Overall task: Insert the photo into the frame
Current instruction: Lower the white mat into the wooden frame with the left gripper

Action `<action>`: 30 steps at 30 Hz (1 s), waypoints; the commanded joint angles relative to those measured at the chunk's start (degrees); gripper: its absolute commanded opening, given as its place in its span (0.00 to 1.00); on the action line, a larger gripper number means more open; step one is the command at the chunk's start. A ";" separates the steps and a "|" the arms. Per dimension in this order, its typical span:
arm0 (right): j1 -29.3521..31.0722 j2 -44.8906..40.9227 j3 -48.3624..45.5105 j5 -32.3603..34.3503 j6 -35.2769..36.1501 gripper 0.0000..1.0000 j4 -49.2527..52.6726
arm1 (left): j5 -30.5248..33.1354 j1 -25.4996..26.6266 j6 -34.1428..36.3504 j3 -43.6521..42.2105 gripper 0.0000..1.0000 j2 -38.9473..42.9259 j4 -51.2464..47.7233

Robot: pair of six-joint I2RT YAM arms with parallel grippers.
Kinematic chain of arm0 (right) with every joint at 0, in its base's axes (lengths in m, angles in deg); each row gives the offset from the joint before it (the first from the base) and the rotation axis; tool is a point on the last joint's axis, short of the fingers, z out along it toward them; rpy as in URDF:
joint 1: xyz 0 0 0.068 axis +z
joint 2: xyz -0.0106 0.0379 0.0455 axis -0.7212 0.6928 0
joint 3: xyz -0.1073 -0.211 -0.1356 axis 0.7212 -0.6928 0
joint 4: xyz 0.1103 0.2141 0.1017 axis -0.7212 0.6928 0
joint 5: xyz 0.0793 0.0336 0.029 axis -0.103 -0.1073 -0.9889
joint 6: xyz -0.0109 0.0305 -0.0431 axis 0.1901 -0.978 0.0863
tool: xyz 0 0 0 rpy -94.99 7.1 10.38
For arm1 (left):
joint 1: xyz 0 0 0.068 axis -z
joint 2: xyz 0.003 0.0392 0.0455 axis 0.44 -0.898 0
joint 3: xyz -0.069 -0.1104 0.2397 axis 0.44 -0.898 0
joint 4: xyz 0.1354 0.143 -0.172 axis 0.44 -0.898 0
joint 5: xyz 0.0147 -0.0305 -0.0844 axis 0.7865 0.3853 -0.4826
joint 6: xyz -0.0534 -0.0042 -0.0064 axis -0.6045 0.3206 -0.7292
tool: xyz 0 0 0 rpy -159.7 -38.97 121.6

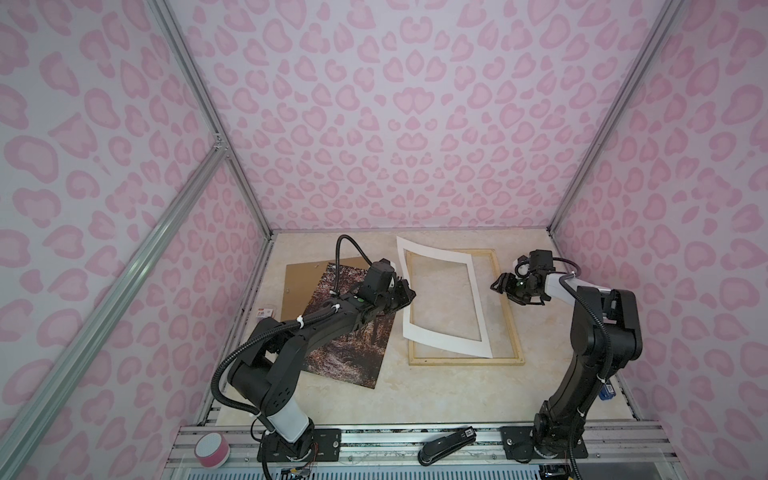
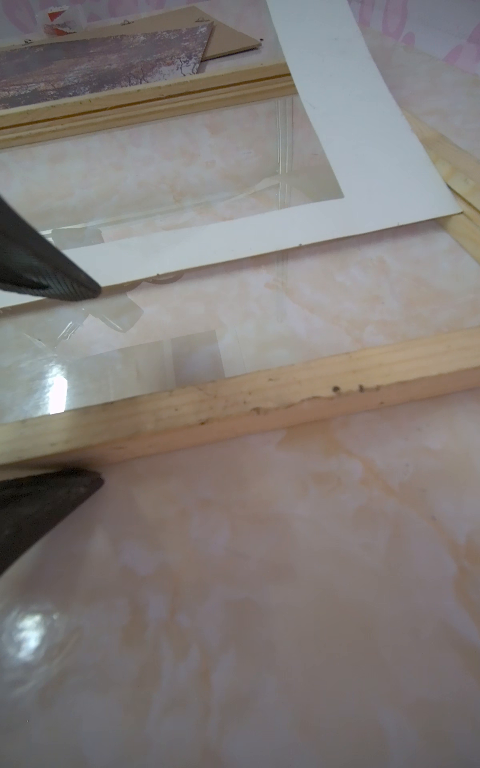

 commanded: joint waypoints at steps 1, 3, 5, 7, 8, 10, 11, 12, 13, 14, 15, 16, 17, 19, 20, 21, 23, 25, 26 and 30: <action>0.24 0.14 -0.16 -0.29 -0.48 0.65 1.09 | -1.26 0.43 1.05 0.99 0.03 -0.95 2.13; 0.32 0.19 -0.17 -0.51 -0.57 0.65 1.06 | -1.37 0.74 1.05 1.26 0.04 -1.45 2.25; 0.41 0.15 -0.16 -0.61 -0.58 0.65 0.88 | -1.35 1.09 0.88 1.65 0.03 -1.91 2.49; 0.41 0.15 -0.33 -0.84 -0.73 0.65 0.71 | -1.48 1.53 0.67 2.04 0.03 -2.61 2.82; 0.50 0.08 -0.41 -1.08 -0.73 0.65 0.56 | -1.48 1.74 0.58 2.29 0.04 -2.96 2.79; 0.50 -0.09 -0.73 -1.78 -1.08 0.66 -0.02 | -1.50 2.18 0.55 2.88 0.03 -3.76 2.99; 0.50 -0.20 -0.91 -2.29 -1.32 0.66 -0.50 | -1.61 2.43 0.56 3.14 0.04 -4.17 3.19; 0.50 -0.29 -1.15 -2.79 -1.53 0.66 -0.90 | -1.61 2.59 0.48 3.36 0.03 -4.46 3.27; 0.59 -0.37 -1.31 -3.29 -1.68 0.66 -1.17 | -1.61 2.72 0.54 3.53 0.04 -4.74 3.46; 0.67 -0.51 -1.51 -3.55 -1.83 0.66 -1.37 | -1.61 2.81 0.43 3.55 0.04 -4.99 3.63; 0.76 -0.71 -1.82 -3.81 -2.01 0.66 -1.65 | -1.68 2.88 0.39 3.55 0.04 -5.10 3.73; 0.85 -0.81 -2.07 -4.14 -2.04 0.66 -1.82 | -1.70 2.89 0.39 3.59 0.04 -5.26 3.82; 0.94 -0.99 -2.31 -4.44 -2.19 0.66 -1.97 | -1.62 2.89 0.39 3.55 0.03 -5.36 3.90; 1.22 -1.26 -2.88 -4.91 -2.41 0.66 -2.42 | -1.61 2.90 0.27 3.55 0.04 -5.44 3.96; 1.37 -1.38 -3.10 -5.10 -2.50 0.66 -2.60 | -1.63 2.90 0.16 3.57 0.03 -5.46 4.16; 1.46 -1.42 -3.26 -5.16 -2.59 0.66 -2.75 | -1.78 2.96 0.20 3.55 0.04 -5.46 4.30; 1.72 -1.52 -3.63 -5.46 -2.90 0.66 -3.06 | -2.13 2.99 0.21 3.64 0.04 -5.55 4.42; 1.88 -1.69 -3.93 -5.42 -3.11 0.66 -3.30 | -2.23 2.99 0.18 3.64 0.03 -5.57 4.44; 1.99 -1.70 -3.92 -5.55 -3.28 0.66 -3.38 | -2.30 2.99 0.06 3.64 0.04 -5.63 4.44; 2.13 -1.61 -3.64 -5.35 -3.38 0.66 -3.24 | -2.58 3.07 -0.34 3.55 0.04 -5.72 4.44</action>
